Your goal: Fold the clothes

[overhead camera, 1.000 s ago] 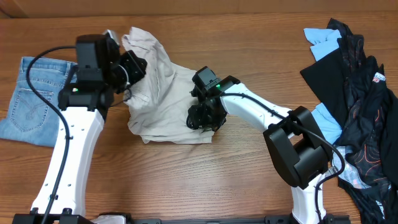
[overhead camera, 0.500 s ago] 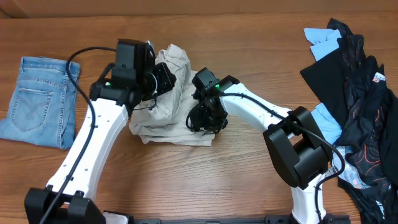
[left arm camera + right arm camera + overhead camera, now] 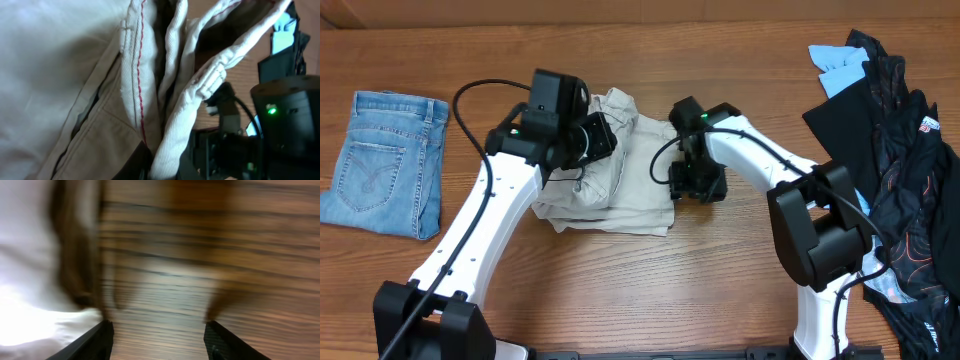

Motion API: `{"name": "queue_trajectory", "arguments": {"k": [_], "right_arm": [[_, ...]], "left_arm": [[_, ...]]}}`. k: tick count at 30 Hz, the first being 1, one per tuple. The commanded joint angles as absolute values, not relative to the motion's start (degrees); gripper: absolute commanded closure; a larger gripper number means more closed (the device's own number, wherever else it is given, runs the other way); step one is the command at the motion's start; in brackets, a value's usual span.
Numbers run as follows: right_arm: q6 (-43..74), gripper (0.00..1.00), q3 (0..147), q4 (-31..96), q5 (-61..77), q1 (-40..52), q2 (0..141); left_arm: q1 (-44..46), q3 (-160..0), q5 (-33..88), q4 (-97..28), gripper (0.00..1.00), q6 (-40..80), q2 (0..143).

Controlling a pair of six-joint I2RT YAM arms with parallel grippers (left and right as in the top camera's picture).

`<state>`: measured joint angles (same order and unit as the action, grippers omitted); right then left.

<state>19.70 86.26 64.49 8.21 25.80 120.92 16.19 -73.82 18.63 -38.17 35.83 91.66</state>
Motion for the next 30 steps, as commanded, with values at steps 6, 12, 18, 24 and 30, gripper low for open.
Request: {"name": "queue_trajectory", "arguments": {"k": [6, 12, 18, 24, 30], "right_arm": [[19.99, 0.37, 87.92, 65.28, 4.54, 25.74, 117.95], [20.03, 0.35, 87.92, 66.39, 2.09, 25.21, 117.58], [19.92, 0.34, 88.2, 66.54, 0.01, 22.76, 112.97], [12.56, 0.34, 90.72, 64.99, 2.79, 21.52, 105.12], [3.73, 0.35, 90.0, 64.82, 19.53, 22.06, 104.42]], "left_arm": [[18.5, -75.16, 19.64, -34.33, 0.55, 34.68, 93.23], [17.1, -75.9, 25.8, -28.6, 0.36, 29.21, 92.29], [12.78, -75.96, 20.67, -32.05, 0.4, 27.38, 91.81], [12.1, -75.9, 4.12, -40.93, 0.41, 24.16, 91.85], [11.9, -75.88, -2.35, -43.11, 0.42, 23.75, 92.9]]}}
